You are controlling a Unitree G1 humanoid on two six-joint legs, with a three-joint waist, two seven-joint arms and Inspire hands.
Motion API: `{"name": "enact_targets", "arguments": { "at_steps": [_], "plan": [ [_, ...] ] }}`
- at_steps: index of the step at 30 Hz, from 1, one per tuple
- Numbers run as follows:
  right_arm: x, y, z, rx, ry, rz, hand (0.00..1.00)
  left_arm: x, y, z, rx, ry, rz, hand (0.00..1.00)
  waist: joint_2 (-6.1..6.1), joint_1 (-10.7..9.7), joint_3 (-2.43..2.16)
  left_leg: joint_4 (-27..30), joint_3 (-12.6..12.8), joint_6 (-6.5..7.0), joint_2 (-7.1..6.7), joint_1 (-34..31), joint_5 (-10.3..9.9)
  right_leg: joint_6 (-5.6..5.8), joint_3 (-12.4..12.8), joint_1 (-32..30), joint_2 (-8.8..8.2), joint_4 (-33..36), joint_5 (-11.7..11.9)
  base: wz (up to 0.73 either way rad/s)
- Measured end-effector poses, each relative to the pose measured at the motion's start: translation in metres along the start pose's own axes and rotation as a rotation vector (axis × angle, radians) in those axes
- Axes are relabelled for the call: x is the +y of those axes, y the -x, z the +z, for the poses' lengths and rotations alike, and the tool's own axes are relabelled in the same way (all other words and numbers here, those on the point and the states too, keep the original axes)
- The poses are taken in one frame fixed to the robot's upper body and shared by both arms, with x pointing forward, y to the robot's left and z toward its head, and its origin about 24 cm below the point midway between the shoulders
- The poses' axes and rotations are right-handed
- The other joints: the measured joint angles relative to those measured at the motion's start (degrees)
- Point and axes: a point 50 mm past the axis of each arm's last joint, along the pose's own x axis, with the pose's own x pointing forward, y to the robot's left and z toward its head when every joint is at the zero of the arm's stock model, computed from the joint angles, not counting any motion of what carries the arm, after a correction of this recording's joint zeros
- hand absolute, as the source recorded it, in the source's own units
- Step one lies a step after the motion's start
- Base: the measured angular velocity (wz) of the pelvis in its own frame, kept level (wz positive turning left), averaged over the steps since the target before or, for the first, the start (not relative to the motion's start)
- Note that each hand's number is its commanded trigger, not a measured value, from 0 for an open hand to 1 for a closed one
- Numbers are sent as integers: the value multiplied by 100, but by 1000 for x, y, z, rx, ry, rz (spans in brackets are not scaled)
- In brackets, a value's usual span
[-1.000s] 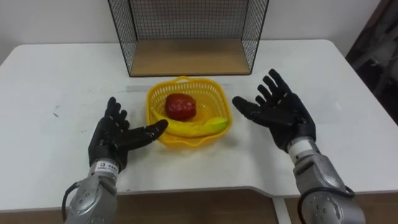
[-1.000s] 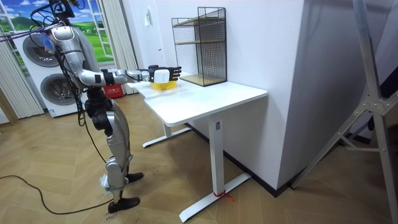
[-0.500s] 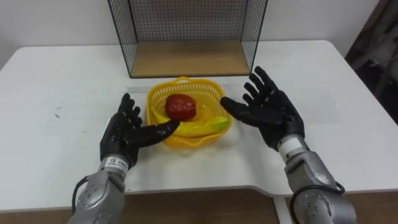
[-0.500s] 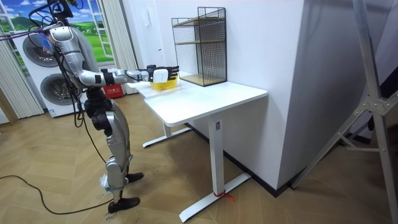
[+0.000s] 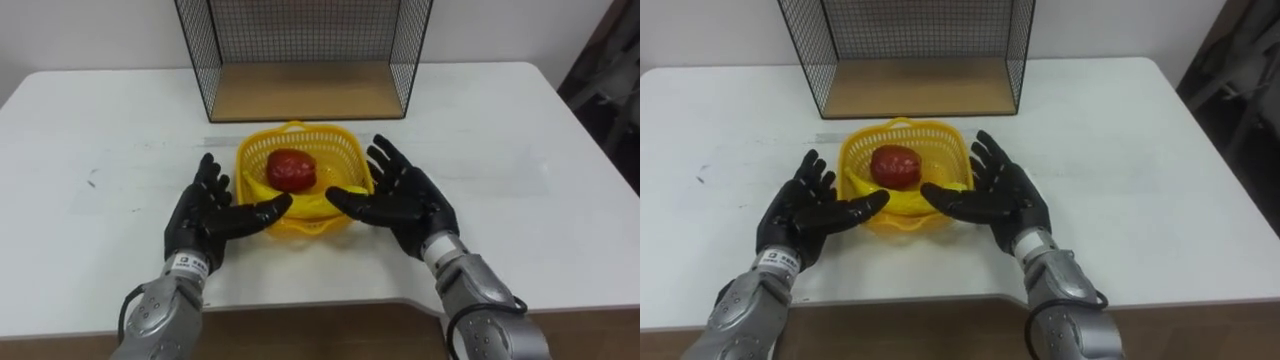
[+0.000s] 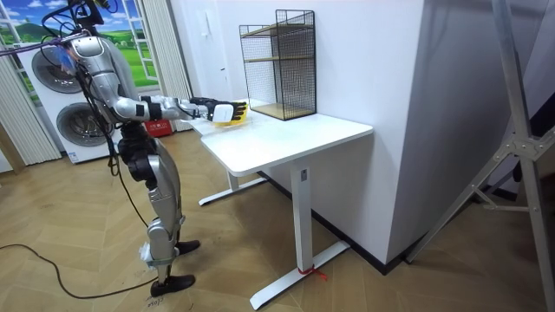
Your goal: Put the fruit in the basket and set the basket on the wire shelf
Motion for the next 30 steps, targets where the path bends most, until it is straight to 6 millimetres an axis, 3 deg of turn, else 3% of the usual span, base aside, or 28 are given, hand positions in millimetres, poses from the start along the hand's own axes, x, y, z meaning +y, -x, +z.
{"name": "enact_targets", "arguments": {
  "at_steps": [30],
  "plan": [
    [5, 0, -10, 41, -5, 18, 0, -11, -3, -5, 25, 25, -43, 0, 11, -16, -7, -14, 28, 0, 4, 27, 0, 0, 13, 3, -1, 0, 0, 0]
  ]
}}
